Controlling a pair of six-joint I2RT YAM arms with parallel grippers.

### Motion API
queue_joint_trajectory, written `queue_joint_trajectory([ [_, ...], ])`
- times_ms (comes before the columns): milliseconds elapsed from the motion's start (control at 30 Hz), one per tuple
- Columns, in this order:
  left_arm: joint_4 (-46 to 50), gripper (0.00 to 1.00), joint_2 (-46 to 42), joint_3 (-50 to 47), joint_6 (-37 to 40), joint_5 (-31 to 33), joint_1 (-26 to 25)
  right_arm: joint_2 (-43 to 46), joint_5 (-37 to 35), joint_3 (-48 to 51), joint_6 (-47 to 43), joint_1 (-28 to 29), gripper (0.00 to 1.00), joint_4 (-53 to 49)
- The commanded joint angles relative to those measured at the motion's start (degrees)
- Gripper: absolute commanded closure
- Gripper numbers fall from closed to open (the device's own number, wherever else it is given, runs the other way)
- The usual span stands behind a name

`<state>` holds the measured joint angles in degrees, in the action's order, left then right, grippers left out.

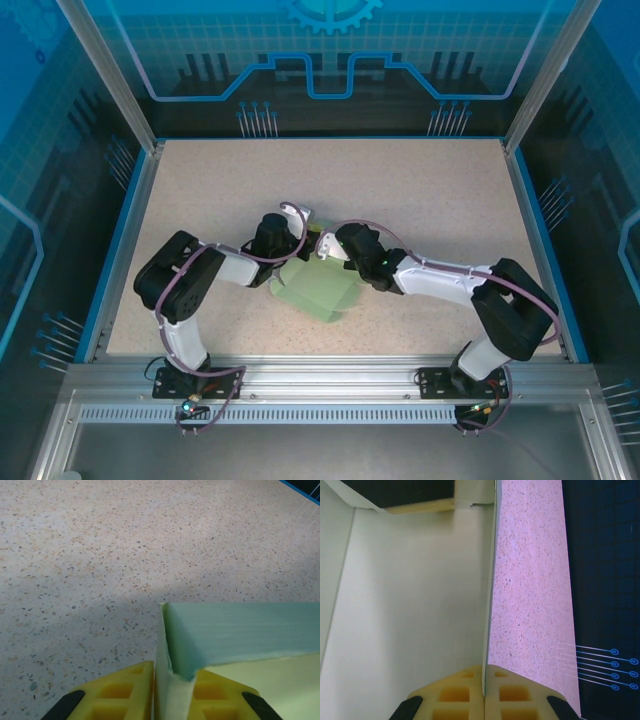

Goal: Fold the paper box

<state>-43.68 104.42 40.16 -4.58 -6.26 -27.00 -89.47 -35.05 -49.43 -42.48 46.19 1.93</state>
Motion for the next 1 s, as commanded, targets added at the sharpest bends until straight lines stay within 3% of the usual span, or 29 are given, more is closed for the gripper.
queue_joint_trajectory([
  [0,2.6,0.84,-1.7,1.7,-1.5,8.6,0.3,2.5,3.8,0.6,0.5,1.5,1.0,-4.0],
  [467,6.4,0.94,-0.9,3.6,0.4,26.5,-4.4,3.4,6.4,1.9,3.4,2.1,1.0,-5.1],
  [567,4.7,0.94,-0.8,2.9,0.9,24.0,-4.4,3.3,5.7,2.2,4.0,1.9,1.0,-4.4],
  [767,-1.2,0.91,-1.0,0.1,3.6,12.5,-4.2,3.5,3.7,1.5,5.0,0.8,1.0,-3.9],
  [967,-3.2,0.86,-0.8,-1.0,4.6,11.5,-4.2,4.4,4.7,0.8,5.7,0.8,1.0,-4.0],
])
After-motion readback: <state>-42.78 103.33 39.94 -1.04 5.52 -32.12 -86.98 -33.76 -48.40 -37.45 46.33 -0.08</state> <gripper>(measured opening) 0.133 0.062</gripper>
